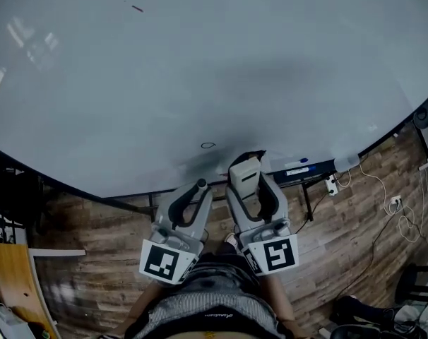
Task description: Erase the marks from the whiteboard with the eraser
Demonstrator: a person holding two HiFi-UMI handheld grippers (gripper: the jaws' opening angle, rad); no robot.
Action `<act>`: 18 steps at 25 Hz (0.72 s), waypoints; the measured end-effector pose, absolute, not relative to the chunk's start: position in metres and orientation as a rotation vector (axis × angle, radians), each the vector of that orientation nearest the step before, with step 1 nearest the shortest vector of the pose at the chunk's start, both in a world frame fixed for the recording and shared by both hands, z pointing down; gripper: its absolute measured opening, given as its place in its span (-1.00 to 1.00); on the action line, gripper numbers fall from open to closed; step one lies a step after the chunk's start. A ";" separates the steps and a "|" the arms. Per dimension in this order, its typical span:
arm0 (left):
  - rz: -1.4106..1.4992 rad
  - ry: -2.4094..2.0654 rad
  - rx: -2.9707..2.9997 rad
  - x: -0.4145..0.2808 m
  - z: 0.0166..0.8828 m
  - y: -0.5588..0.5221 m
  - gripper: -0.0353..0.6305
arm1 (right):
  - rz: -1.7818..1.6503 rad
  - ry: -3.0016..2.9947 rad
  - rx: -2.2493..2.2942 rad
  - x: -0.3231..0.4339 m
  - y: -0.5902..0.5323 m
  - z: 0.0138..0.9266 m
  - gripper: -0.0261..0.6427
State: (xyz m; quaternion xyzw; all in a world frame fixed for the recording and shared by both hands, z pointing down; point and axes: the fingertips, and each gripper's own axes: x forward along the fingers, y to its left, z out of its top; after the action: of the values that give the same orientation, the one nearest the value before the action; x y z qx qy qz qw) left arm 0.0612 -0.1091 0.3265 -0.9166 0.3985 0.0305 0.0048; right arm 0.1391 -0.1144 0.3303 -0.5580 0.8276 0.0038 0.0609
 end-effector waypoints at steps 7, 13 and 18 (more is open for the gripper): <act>0.081 1.411 -2.813 0.072 0.337 -0.115 -0.67 | 0.079 2.585 -1.571 0.152 -0.133 0.331 -0.14; 0.069 1.477 -2.778 0.066 0.340 -0.121 -0.67 | 0.110 2.576 -1.568 0.156 -0.149 0.327 -0.14; 0.049 1.465 -2.795 0.055 0.341 -0.129 -0.67 | 0.163 2.601 -1.647 0.149 -0.159 0.330 -0.14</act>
State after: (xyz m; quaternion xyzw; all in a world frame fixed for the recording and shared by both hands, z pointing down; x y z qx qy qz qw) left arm 0.0550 -0.1289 0.3407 -0.8856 0.4642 0.0156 -0.0070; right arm 0.1491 -0.1591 0.3305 -0.5339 0.8434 0.0527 0.0296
